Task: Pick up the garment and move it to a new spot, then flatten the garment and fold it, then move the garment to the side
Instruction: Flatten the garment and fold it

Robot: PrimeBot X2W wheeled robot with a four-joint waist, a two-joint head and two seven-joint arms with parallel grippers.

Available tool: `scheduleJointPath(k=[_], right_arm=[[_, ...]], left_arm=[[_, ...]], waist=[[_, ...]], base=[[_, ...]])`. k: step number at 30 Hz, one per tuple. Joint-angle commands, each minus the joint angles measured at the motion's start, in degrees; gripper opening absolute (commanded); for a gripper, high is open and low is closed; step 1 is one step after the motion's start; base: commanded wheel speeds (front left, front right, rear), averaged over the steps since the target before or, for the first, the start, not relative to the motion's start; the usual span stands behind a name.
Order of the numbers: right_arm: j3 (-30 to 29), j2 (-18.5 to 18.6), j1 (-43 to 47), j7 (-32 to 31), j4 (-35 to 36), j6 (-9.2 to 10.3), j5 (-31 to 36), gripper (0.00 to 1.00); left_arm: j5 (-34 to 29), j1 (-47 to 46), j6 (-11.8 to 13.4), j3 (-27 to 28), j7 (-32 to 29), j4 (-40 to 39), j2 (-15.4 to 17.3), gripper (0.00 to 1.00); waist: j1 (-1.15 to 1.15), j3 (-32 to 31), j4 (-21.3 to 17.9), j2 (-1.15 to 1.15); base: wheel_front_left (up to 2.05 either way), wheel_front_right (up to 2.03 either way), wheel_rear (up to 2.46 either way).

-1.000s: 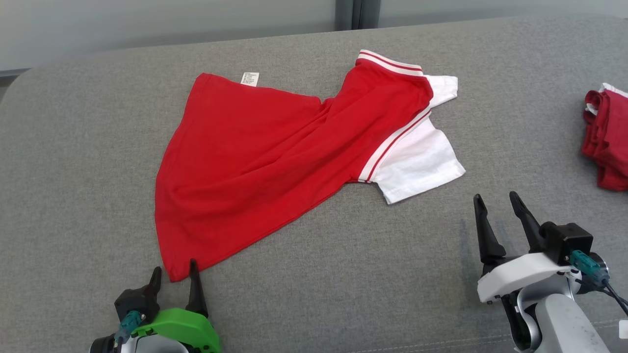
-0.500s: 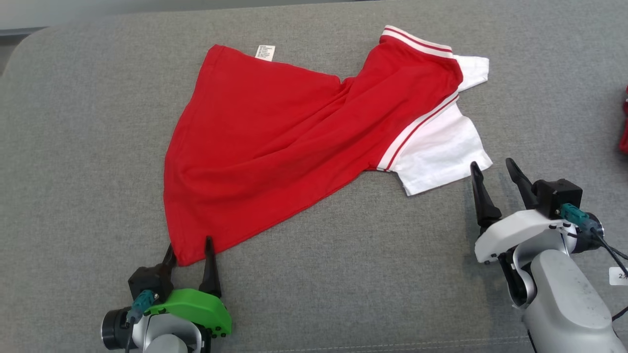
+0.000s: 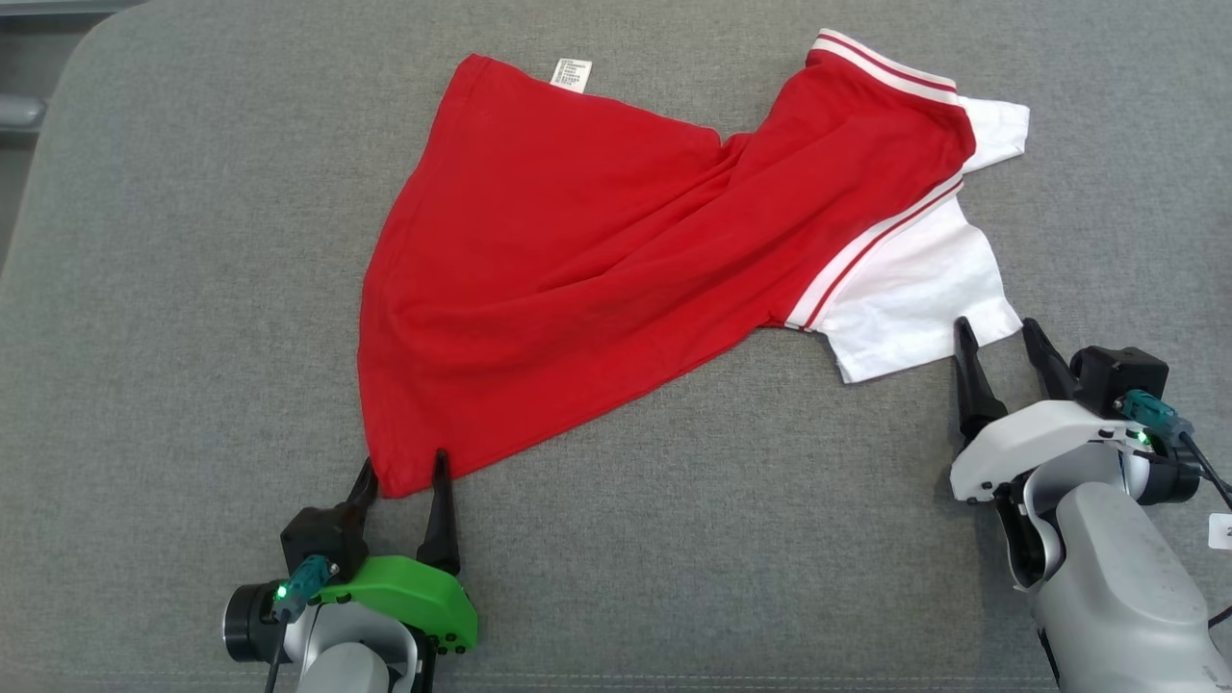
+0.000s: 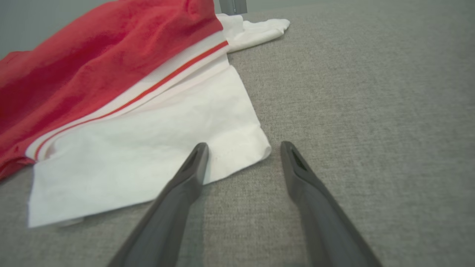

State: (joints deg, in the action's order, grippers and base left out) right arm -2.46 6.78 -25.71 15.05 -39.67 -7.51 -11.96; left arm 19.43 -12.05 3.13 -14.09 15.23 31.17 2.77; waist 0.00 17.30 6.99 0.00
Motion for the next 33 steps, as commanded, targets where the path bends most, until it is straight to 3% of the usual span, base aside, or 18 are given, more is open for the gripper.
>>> scheduleJointPath(k=[1,5,6,8,9,10,11,12,14,15,16,24,33], right_arm=[[-0.3,0.1,-0.8,0.1,-1.2,0.05,0.2,1.00],[-0.6,0.3,-1.7,0.0,-3.5,0.05,0.2,1.00],[-0.5,0.3,-1.9,0.0,-4.1,0.05,0.2,0.86],[-0.1,0.5,-2.4,0.0,-5.6,0.05,0.4,0.43],[-0.1,0.5,-2.4,0.0,-5.6,0.05,0.4,0.43],[0.1,0.4,-2.5,0.0,-6.2,0.05,0.1,0.22],[0.2,0.5,-2.7,-0.1,-6.7,0.05,-0.1,0.00],[0.2,0.6,-2.7,-0.1,-7.0,0.05,-0.2,0.00],[0.1,0.6,-2.7,-0.1,-7.0,0.07,-0.5,0.00],[-0.2,0.7,-2.5,-0.1,-6.7,0.07,-0.7,0.00],[-0.3,0.7,-2.2,0.0,-6.1,0.08,-0.7,0.00],[-1.7,-0.3,2.0,0.1,-1.5,0.07,-2.3,0.00],[0.5,-1.6,13.8,0.1,3.2,0.07,-4.7,0.00]], left_arm=[[-0.4,-0.3,-0.2,-0.2,-0.2,0.5,0.3,0.96],[-0.4,-0.4,-0.5,-0.5,-0.2,0.2,0.3,0.99],[-0.4,-0.4,-0.5,-0.5,-0.2,0.2,0.3,0.97],[-0.5,-0.5,-0.6,-0.6,-0.2,0.1,0.3,0.94],[-0.5,-0.5,-0.6,-0.6,-0.2,0.1,0.3,0.94],[-0.5,-0.5,-0.7,-0.7,-0.2,0.1,0.3,0.91],[-0.6,-0.5,-0.8,-0.7,-0.2,0.1,0.3,0.79],[-0.6,-0.5,-0.9,-0.7,-0.2,0.1,0.3,0.63],[-0.4,-0.4,-1.1,-0.8,-0.2,0.2,0.3,0.42],[-0.3,-0.3,-1.1,-0.8,-0.2,0.4,0.3,0.14],[-0.1,-0.1,-1.2,-0.9,-0.2,0.5,0.3,0.00],[-0.1,2.0,-1.4,0.1,-0.2,2.0,0.3,0.00],[-3.2,9.7,-2.4,5.0,-0.1,3.9,0.3,0.00]], waist=[[0.00,0.2,0.4,0.00],[0.00,0.3,1.0,0.00],[0.00,0.4,1.0,0.00],[0.00,0.4,1.2,0.00],[0.00,0.4,1.2,0.00],[0.00,0.3,1.2,0.00],[0.00,0.3,1.3,0.00],[0.00,0.2,1.3,0.00],[0.00,0.0,1.2,0.00],[0.00,-0.2,1.0,0.00],[0.00,-0.4,0.9,0.00],[0.00,-5.2,-0.5,0.00],[0.00,-17.1,-1.9,0.00]], base=[[0.00,0.00,0.00],[0.00,0.00,0.00],[0.00,0.00,0.00],[0.00,0.00,0.00],[0.00,0.00,0.00],[0.00,0.00,0.00],[0.00,0.00,0.00],[0.00,0.00,0.00],[0.00,0.00,0.00],[0.00,0.00,0.00],[0.00,0.00,0.00],[0.00,0.00,0.00],[0.00,0.00,0.00]])
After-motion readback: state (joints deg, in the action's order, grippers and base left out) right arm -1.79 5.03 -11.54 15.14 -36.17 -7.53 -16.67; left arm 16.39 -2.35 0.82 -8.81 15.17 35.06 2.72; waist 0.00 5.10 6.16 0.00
